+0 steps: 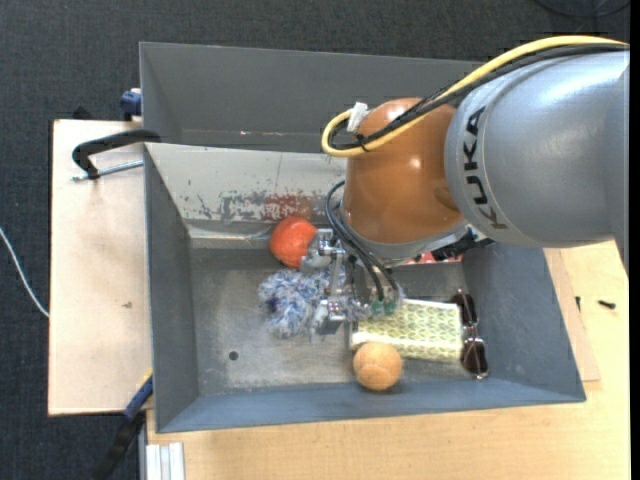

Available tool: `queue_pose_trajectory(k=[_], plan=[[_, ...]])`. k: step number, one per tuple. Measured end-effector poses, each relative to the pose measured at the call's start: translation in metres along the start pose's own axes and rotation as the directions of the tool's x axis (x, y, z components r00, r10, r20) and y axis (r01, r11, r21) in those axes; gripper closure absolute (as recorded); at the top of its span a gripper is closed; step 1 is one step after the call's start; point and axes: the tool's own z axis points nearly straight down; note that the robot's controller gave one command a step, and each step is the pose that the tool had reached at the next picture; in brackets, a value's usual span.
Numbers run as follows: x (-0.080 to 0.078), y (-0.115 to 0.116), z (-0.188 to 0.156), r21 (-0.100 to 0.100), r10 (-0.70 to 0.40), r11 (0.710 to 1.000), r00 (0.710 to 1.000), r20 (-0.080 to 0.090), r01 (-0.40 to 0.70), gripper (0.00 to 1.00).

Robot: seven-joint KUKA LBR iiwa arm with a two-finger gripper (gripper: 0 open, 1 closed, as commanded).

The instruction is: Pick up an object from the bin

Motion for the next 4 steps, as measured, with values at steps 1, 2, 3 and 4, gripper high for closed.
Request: queue_pose_trajectory(k=[1, 2, 3, 4], plan=[[0.0, 0.0, 0.0, 0.0, 0.0, 1.0, 1.0, 0.0, 0.0, 0.0], [-0.009, -0.001, 0.098, -0.001, -0.189, 0.982, 0.982, 0.004, 0.189, 1.0], [-0.009, -0.001, 0.098, -0.001, -0.189, 0.982, 0.982, 0.004, 0.189, 1.0], [-0.011, 0.006, -0.053, 0.0, -0.176, 0.984, 0.984, 0.009, 0.176, 1.0]])
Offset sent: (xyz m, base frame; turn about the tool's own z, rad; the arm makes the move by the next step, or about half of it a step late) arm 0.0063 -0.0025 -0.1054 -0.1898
